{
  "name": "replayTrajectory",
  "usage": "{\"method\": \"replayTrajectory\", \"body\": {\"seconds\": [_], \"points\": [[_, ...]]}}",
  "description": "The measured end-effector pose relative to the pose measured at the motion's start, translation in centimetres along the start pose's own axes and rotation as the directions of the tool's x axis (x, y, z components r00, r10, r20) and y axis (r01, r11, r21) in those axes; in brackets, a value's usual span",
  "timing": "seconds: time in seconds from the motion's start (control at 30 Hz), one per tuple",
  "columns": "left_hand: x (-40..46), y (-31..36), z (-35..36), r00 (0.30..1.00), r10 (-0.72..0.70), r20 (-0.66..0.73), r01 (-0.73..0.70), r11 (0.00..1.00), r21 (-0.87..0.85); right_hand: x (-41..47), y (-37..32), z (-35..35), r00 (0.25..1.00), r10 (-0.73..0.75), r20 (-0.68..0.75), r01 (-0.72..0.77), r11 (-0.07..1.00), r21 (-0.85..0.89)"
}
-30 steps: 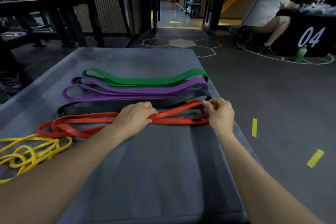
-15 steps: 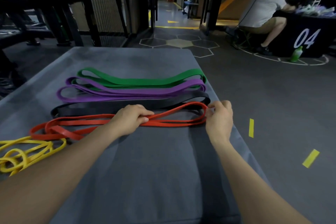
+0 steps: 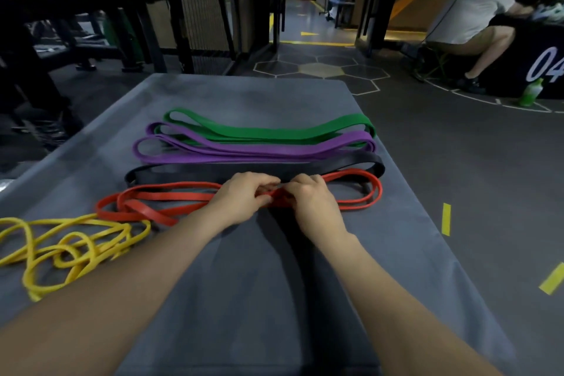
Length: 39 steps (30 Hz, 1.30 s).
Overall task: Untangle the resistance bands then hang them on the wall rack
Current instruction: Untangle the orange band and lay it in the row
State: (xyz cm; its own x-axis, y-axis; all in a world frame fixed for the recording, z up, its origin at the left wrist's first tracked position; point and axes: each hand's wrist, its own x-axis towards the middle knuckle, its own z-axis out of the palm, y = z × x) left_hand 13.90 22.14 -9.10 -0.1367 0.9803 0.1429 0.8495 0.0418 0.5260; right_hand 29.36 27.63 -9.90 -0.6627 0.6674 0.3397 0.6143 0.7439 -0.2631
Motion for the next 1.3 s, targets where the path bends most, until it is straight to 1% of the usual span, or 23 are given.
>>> {"method": "replayTrajectory", "body": {"seconds": [0.1,0.2,0.27,0.33,0.43,0.47,0.5,0.53,0.6,0.63,0.7,0.73,0.77,0.83,0.87,0.9,0.97,1.0,1.03,1.07,1.13,1.2,1.3], "points": [[-2.0,-0.7,-1.2,0.998,0.053,-0.032,-0.049,0.994,0.101,0.1,-0.4,0.2,0.999,0.026,-0.018,-0.027,0.998,-0.051],[-4.7,-2.7,-3.3,0.998,0.048,0.028,-0.053,0.980,0.191,0.2,-0.5,-0.1,1.000,0.016,0.017,-0.014,0.995,-0.099],[-6.3,-4.0,-4.9,0.995,0.007,0.098,-0.035,0.956,0.290,0.2,-0.7,-0.2,0.999,0.019,0.027,-0.016,0.993,-0.115],[-7.3,-4.6,-6.4,0.988,-0.072,0.134,0.016,0.925,0.379,0.1,-0.8,-0.3,0.999,0.032,0.027,-0.028,0.991,-0.129],[-8.1,-5.2,-8.3,0.978,-0.161,0.134,0.058,0.824,0.564,0.2,-1.0,-0.4,0.998,0.057,0.028,-0.052,0.989,-0.136],[-8.3,-5.5,-8.7,0.976,-0.182,0.120,0.077,0.803,0.592,0.3,-1.1,-0.4,0.997,0.068,0.031,-0.063,0.989,-0.134],[-8.4,-5.7,-9.0,0.975,-0.199,0.097,0.105,0.803,0.587,0.4,-1.2,-0.4,0.996,0.078,0.035,-0.073,0.989,-0.132],[-8.3,-6.0,-9.3,0.976,-0.211,0.057,0.148,0.831,0.536,0.4,-1.2,-0.4,0.995,0.087,0.039,-0.081,0.988,-0.130],[-7.8,-6.6,-9.9,0.968,-0.235,-0.091,0.252,0.919,0.302,0.5,-1.1,-0.3,0.994,0.091,0.052,-0.084,0.989,-0.121],[-7.3,-6.8,-10.1,0.949,-0.265,-0.170,0.292,0.942,0.164,0.6,-1.1,-0.3,0.994,0.090,0.065,-0.082,0.990,-0.115],[-6.4,-7.4,-10.2,0.899,-0.343,-0.271,0.349,0.937,-0.028,0.6,-1.0,-0.2,0.991,0.090,0.103,-0.079,0.991,-0.106],[-6.0,-7.7,-9.9,0.878,-0.367,-0.307,0.370,0.928,-0.053,0.6,-0.9,-0.1,0.988,0.091,0.122,-0.078,0.991,-0.107],[-5.7,-8.0,-9.5,0.863,-0.378,-0.335,0.390,0.920,-0.034,0.7,-0.9,-0.1,0.987,0.091,0.135,-0.076,0.991,-0.111],[-5.5,-8.3,-8.4,0.845,-0.358,-0.398,0.417,0.906,0.070,0.7,-0.6,0.0,0.986,0.079,0.148,-0.061,0.990,-0.126],[-5.5,-8.2,-7.8,0.845,-0.315,-0.433,0.409,0.901,0.143,0.7,-0.5,0.0,0.986,0.071,0.151,-0.051,0.990,-0.135],[-5.5,-7.9,-7.2,0.855,-0.237,-0.461,0.370,0.902,0.223,0.8,-0.4,0.1,0.986,0.065,0.153,-0.043,0.989,-0.141],[-5.8,-7.3,-6.2,0.895,-0.026,-0.445,0.202,0.913,0.353,0.8,-0.2,0.2,0.987,0.057,0.149,-0.035,0.989,-0.147],[-5.9,-7.0,-5.7,0.916,0.057,-0.397,0.118,0.909,0.401,0.8,-0.2,0.3,0.988,0.054,0.145,-0.033,0.988,-0.148],[-6.2,-6.8,-5.3,0.937,0.100,-0.335,0.062,0.896,0.441,0.8,-0.1,0.4,0.988,0.055,0.142,-0.033,0.988,-0.148],[-6.4,-6.8,-5.1,0.958,0.095,-0.272,0.046,0.882,0.468,0.8,-0.1,0.4,0.988,0.056,0.141,-0.035,0.988,-0.149],[-6.8,-6.9,-4.9,0.979,0.016,-0.202,0.086,0.870,0.486,0.8,-0.1,0.4,0.989,0.057,0.138,-0.037,0.988,-0.148],[-7.0,-6.9,-5.1,0.976,-0.034,-0.215,0.133,0.874,0.467,0.8,-0.2,0.4,0.990,0.059,0.129,-0.040,0.988,-0.147],[-7.1,-6.6,-5.7,0.962,0.007,-0.271,0.129,0.868,0.480,0.9,-0.2,0.3,0.989,0.082,0.119,-0.064,0.988,-0.143]]}}
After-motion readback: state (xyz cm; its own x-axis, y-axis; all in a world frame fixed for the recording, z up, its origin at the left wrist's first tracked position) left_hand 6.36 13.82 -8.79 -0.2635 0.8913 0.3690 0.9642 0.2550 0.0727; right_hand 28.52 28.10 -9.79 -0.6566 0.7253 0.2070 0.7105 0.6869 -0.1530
